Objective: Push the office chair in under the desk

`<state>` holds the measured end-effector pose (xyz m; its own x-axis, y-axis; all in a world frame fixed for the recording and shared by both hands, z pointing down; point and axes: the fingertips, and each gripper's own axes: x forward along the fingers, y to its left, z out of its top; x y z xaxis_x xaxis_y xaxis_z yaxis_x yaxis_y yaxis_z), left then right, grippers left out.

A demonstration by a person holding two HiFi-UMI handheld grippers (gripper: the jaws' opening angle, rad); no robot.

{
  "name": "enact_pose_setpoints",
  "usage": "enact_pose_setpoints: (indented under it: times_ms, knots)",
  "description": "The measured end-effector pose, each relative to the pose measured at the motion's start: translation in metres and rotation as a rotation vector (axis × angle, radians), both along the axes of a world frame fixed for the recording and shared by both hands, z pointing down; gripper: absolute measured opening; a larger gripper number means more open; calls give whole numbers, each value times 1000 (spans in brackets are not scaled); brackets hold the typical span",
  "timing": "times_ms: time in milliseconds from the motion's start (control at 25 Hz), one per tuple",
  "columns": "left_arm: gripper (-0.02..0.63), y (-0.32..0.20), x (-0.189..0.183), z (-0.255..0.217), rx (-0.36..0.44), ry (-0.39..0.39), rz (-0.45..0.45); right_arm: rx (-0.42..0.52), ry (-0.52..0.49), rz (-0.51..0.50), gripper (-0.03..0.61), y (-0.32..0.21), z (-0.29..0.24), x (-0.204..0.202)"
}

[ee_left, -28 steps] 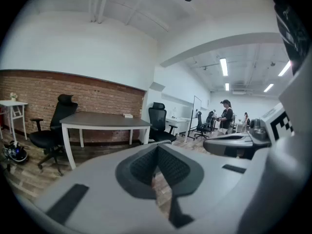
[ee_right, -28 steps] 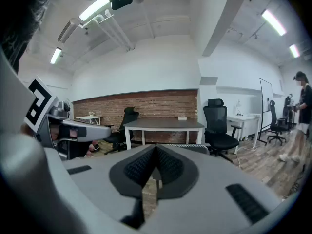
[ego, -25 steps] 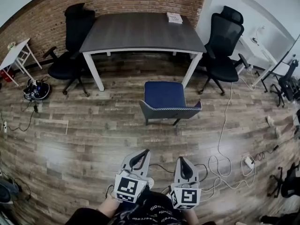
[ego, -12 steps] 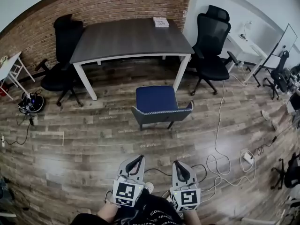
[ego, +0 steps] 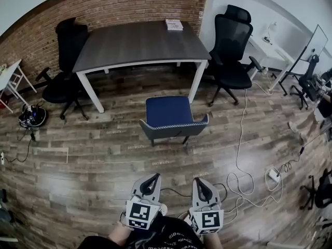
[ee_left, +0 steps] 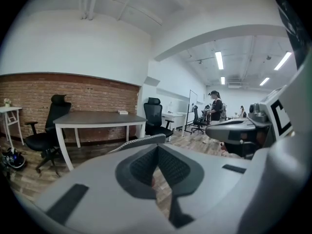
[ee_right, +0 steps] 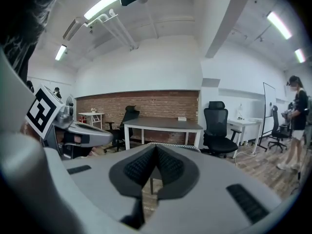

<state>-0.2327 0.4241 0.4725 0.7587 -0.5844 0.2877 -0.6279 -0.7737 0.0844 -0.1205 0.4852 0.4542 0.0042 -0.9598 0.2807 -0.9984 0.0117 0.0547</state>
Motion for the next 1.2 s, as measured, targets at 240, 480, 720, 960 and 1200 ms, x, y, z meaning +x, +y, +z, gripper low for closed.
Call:
enact_pose_setpoints:
  times_ms: [240,480,720,960,1200]
  knots:
    - [5,-27,13,6,-1,9,-8,-17,40,-15,3,-22,4,9]
    - [5,-75,21,13,-3,-2,-20,-24,40,11,3,-58,9,25]
    - [6,-138,40,23,-17,-29,37,-72,11,60,3,-115,23,45]
    - [6,-192,63,41,-47,-103,151,-125,13,111,3,-168,36,60]
    - [5,-222,85,56,-82,-166,291,-202,11,155,3,-203,47,64]
